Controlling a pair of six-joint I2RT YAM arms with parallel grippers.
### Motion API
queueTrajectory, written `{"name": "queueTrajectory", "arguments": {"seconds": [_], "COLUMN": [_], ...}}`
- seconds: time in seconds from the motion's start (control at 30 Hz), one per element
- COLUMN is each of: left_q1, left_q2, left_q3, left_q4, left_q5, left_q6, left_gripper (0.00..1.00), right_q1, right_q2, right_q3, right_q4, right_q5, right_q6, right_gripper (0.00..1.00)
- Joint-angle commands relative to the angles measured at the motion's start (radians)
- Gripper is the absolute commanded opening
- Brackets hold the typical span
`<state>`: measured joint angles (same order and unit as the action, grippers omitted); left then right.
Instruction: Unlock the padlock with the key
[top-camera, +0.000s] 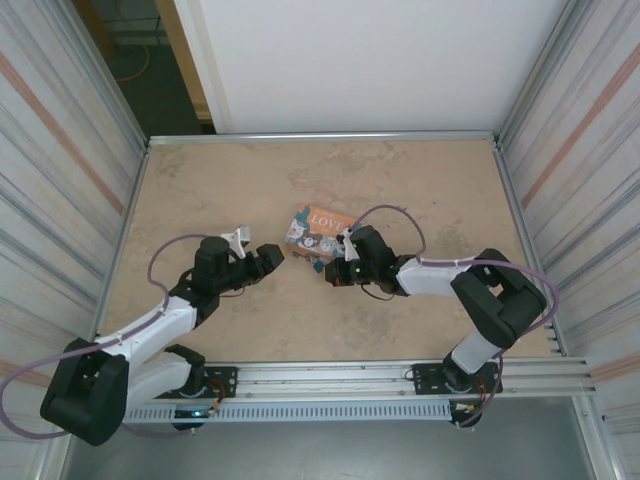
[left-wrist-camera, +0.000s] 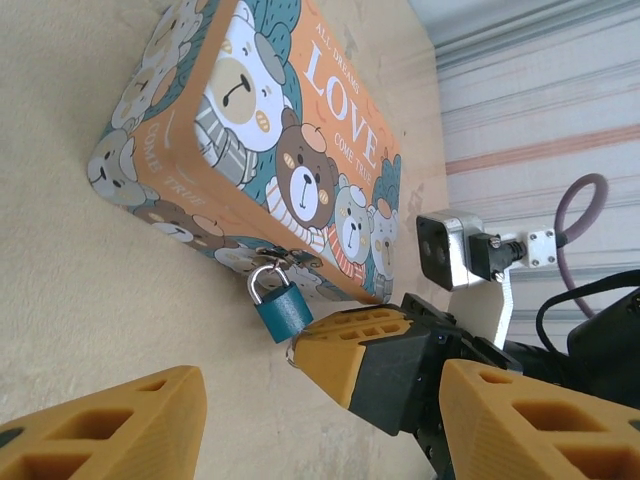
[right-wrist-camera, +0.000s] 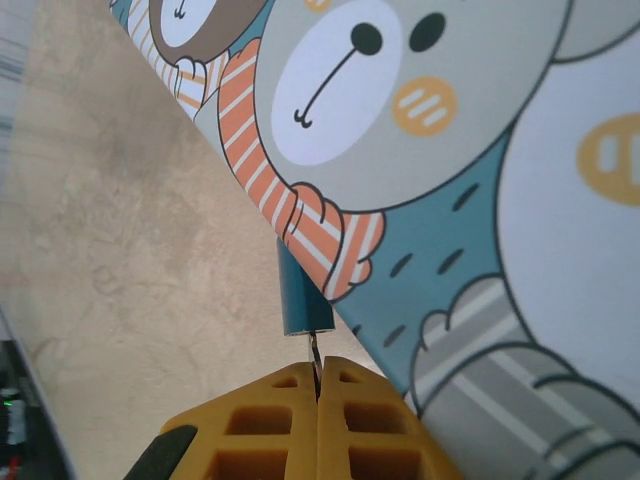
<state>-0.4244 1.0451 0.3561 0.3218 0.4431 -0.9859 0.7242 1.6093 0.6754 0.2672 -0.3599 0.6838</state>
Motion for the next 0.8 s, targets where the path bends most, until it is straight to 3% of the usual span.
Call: {"name": "queueTrajectory", "arguments": {"seconds": [0.0, 0.37, 0.77], "left_q1": [0.007, 0.007, 0.006], "left_q2": [-0.017, 0.079, 0.201], "left_q3": [-0.039, -0.111, -0.102], "left_q4": [0.085, 0.282, 0.425], "left_q5": [-0.003, 0.051, 0.098], "left_q6": [-0.112, -0.336, -0.397], "left_gripper": [0.65, 0.63, 0.63], "right_q1": [-0.002, 0.002, 0.002], "right_q2": [-0.019, -0.014, -0.012], "right_q3": [0.026, 0.031, 0.037], "right_q4": [0.008, 0.046, 0.058], "right_q5": [-0.054, -0.066, -0.069], "right_q6": [0.105, 0.186, 0.204], "right_gripper": [0.0, 0.0, 0.0]}}
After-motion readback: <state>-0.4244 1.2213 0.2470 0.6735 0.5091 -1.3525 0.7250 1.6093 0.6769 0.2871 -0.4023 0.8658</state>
